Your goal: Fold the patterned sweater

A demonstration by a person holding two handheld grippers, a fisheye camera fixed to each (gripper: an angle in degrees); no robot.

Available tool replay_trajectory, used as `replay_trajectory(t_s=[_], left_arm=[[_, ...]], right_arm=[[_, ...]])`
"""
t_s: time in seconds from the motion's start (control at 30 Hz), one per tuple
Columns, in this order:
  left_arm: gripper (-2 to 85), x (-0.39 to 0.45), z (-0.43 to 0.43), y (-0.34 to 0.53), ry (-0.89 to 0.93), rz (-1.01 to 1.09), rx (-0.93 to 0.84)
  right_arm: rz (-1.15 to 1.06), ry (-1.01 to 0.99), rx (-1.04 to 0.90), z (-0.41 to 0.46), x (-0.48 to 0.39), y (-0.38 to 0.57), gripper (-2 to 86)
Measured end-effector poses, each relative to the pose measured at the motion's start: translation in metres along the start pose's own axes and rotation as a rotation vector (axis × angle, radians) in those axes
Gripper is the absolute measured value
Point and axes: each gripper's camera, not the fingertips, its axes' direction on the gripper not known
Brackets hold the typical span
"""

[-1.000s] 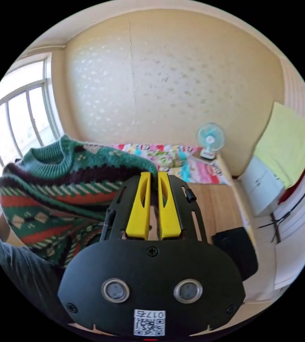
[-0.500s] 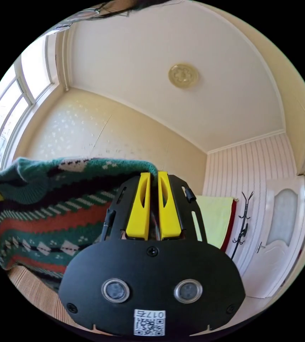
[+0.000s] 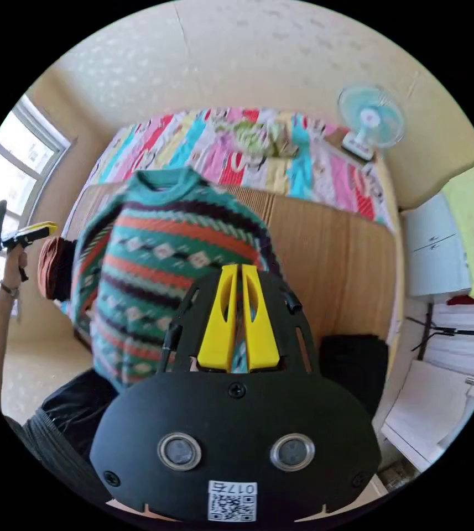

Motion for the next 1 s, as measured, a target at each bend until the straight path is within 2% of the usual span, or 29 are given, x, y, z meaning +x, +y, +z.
replay_trajectory(t_s=[0.17,0.27,0.53,0.6,0.67,0.73,0.77,0.87,1.0], left_arm=[[8.3,-0.013,0.197,0.078,0.068,-0.029,-0.456],[8.0,-0.023,0.249,0.106,0.123,-0.058,-0.581],[6.0,-0.114,0.249,0.082,0.057,-0.151,-0.498],[4.2,-0.138,0.257,0.089,0.050,-0.155,-0.531],[1.3,-0.159,0.281,0.114,0.052,-0.104,-0.662],[0.2,-0.171,0.281,0.135,0.062,-0.073,-0.654],[-0.3,-0.183,0.271,0.147,0.075,-0.089,-0.611],[-0.7,-0.216,0.248,0.187,0.130,-0.174,-0.546],[-0.3,-0.253,0.230,0.239,0.180,-0.297,-0.571]], right_arm=[[0.018,-0.182,-0.348,0.145,0.038,0.001,0.7],[0.026,-0.254,-0.490,0.197,0.058,-0.002,0.6],[0.024,-0.279,-0.628,0.247,0.105,-0.049,0.4],[-0.005,-0.259,-0.681,0.257,0.111,-0.054,0.5],[-0.095,-0.232,-0.819,0.275,0.114,-0.053,0.5],[-0.206,-0.146,-0.997,0.294,0.114,-0.043,0.4],[-0.278,-0.098,-1.011,0.293,0.114,-0.040,0.4],[-0.313,-0.023,-0.973,0.281,0.128,-0.041,0.4],[-0.260,-0.065,-1.063,0.282,0.156,-0.034,0.4]])
